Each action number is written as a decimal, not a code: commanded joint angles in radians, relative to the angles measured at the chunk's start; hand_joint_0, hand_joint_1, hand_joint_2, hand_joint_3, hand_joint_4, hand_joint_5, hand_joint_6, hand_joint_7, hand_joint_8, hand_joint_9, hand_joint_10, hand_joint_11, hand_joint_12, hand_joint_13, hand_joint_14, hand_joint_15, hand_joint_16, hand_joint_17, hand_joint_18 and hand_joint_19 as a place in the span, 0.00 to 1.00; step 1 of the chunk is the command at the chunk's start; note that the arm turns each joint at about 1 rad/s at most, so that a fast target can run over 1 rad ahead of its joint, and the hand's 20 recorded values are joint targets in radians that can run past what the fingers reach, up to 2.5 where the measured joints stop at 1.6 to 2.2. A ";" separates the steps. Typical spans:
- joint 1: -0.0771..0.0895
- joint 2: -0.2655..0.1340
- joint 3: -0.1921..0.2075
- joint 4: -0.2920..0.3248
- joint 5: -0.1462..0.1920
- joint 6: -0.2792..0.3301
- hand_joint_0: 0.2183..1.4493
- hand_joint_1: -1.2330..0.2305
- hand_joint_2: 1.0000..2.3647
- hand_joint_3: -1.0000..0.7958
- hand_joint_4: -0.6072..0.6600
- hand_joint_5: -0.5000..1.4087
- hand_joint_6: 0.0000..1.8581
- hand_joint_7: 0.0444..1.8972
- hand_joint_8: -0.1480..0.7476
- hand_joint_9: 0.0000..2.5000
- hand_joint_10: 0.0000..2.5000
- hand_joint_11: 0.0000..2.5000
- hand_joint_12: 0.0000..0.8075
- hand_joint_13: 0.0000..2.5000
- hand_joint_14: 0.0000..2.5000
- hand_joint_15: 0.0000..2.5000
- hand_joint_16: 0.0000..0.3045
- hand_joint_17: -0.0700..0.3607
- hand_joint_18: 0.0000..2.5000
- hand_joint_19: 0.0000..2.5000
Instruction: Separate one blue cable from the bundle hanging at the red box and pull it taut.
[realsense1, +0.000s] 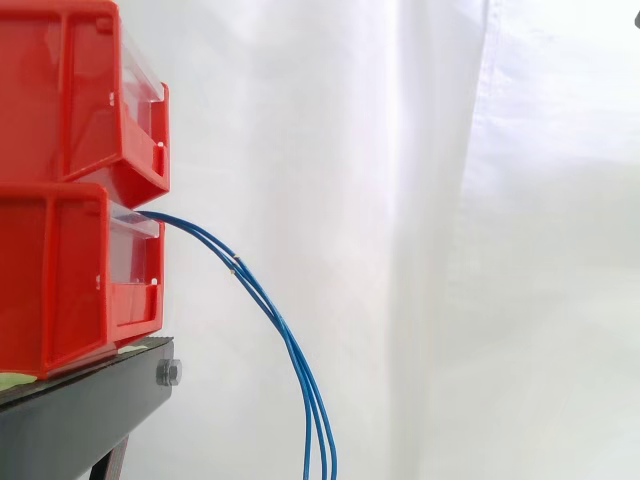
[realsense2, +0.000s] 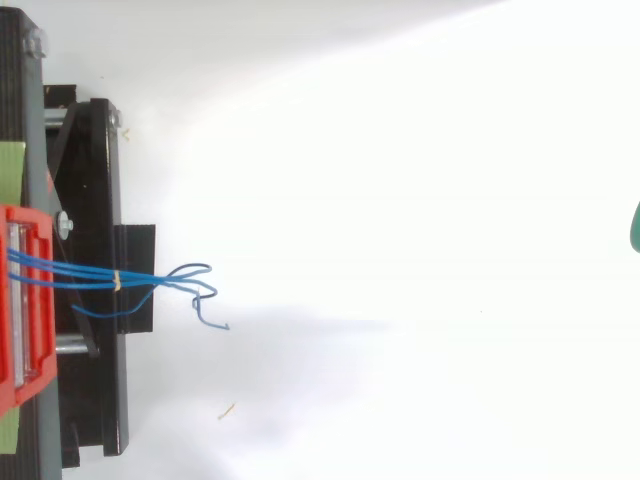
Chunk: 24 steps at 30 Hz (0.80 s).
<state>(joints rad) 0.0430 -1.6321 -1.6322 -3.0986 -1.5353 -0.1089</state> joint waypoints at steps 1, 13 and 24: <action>0.000 0.000 0.000 0.000 0.000 0.000 0.20 0.45 0.00 0.28 0.60 0.15 0.27 0.37 0.48 0.19 0.00 0.03 0.44 0.19 0.00 0.05 0.19 0.47 0.14 0.08; 0.000 0.000 0.000 0.000 0.000 0.000 0.20 0.43 0.00 0.28 0.61 0.15 0.27 0.38 0.47 0.19 0.00 0.04 0.44 0.19 0.00 0.05 0.19 0.46 0.15 0.09; 0.000 0.000 0.000 -0.002 0.009 -0.002 0.21 0.44 0.00 0.28 0.61 0.15 0.27 0.38 0.48 0.19 0.00 0.04 0.44 0.19 0.00 0.05 0.18 0.45 0.15 0.09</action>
<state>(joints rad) 0.0430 -1.6324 -1.6323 -3.1013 -1.5358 -0.1093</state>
